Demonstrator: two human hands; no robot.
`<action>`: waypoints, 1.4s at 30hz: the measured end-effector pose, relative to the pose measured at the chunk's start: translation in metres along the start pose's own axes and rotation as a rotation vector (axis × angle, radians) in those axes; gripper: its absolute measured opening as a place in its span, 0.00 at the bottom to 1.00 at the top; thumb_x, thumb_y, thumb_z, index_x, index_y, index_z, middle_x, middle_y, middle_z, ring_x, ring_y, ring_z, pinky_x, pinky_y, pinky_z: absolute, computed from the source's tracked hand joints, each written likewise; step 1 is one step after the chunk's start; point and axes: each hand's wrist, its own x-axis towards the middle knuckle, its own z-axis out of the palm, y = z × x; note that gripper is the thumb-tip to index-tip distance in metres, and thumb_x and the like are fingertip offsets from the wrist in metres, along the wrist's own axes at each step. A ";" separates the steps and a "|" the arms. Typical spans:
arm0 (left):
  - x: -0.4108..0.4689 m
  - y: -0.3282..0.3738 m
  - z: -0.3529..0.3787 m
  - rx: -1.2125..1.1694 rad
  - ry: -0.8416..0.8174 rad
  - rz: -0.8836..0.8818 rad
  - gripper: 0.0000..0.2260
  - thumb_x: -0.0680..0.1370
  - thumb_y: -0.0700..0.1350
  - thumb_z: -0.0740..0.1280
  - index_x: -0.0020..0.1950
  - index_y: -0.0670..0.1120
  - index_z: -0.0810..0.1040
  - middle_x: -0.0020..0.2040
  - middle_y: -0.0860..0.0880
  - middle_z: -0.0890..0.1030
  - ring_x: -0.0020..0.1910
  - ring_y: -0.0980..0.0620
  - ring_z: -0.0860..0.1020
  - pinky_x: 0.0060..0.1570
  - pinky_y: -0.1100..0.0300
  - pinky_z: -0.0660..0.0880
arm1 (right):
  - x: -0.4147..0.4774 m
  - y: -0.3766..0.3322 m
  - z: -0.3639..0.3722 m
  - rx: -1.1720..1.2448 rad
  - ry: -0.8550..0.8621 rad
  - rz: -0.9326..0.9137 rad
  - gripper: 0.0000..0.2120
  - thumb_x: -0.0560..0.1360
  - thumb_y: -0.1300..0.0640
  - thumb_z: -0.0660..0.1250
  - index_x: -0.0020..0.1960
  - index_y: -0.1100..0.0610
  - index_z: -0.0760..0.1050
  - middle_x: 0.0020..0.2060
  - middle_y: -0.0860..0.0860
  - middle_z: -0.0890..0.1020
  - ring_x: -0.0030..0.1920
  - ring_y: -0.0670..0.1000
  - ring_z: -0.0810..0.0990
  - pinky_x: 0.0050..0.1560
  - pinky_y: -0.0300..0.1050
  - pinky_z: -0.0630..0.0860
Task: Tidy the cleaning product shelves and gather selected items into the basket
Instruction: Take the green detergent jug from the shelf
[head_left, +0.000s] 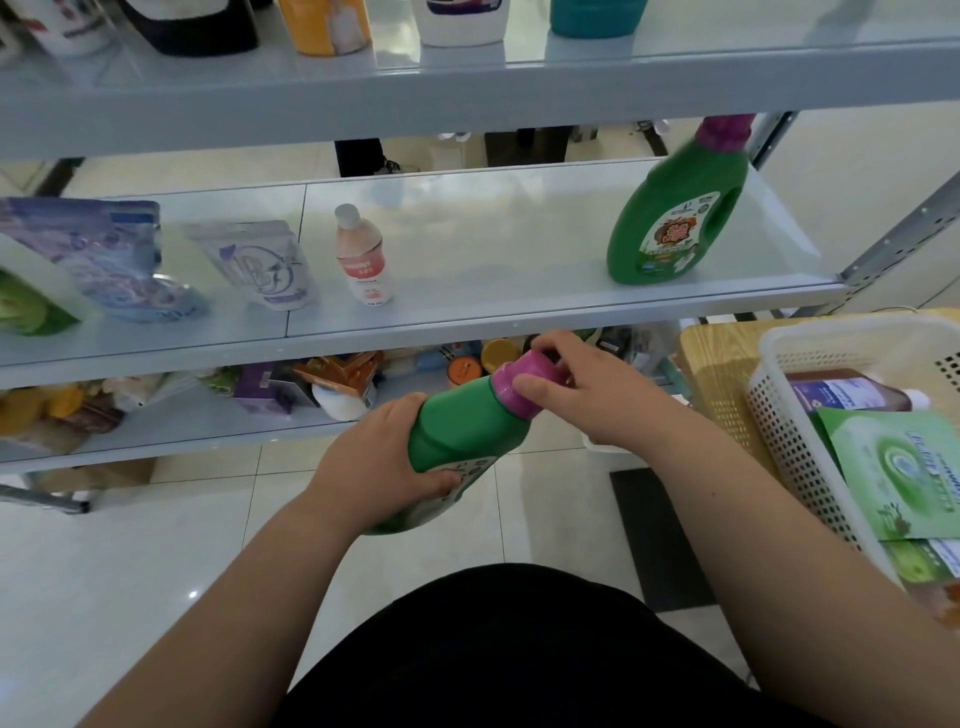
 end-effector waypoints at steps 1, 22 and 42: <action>-0.001 0.000 0.000 0.000 -0.001 0.002 0.37 0.65 0.69 0.74 0.67 0.59 0.65 0.59 0.56 0.77 0.49 0.56 0.71 0.48 0.59 0.70 | 0.001 -0.001 0.000 -0.027 0.000 0.002 0.30 0.68 0.24 0.55 0.64 0.38 0.67 0.49 0.37 0.75 0.47 0.43 0.77 0.44 0.45 0.76; -0.003 -0.013 -0.002 -0.009 0.008 -0.028 0.36 0.65 0.67 0.75 0.68 0.58 0.66 0.60 0.56 0.77 0.50 0.57 0.70 0.48 0.59 0.70 | 0.012 -0.017 0.006 -0.094 0.004 -0.065 0.26 0.68 0.26 0.58 0.60 0.38 0.72 0.53 0.38 0.76 0.51 0.42 0.76 0.52 0.46 0.76; -0.005 -0.033 -0.003 -0.386 -0.002 -0.115 0.32 0.61 0.58 0.81 0.58 0.73 0.67 0.51 0.69 0.77 0.52 0.73 0.73 0.44 0.69 0.70 | -0.005 -0.014 -0.007 0.498 0.108 -0.079 0.21 0.67 0.61 0.69 0.53 0.39 0.77 0.47 0.42 0.82 0.41 0.38 0.79 0.41 0.34 0.77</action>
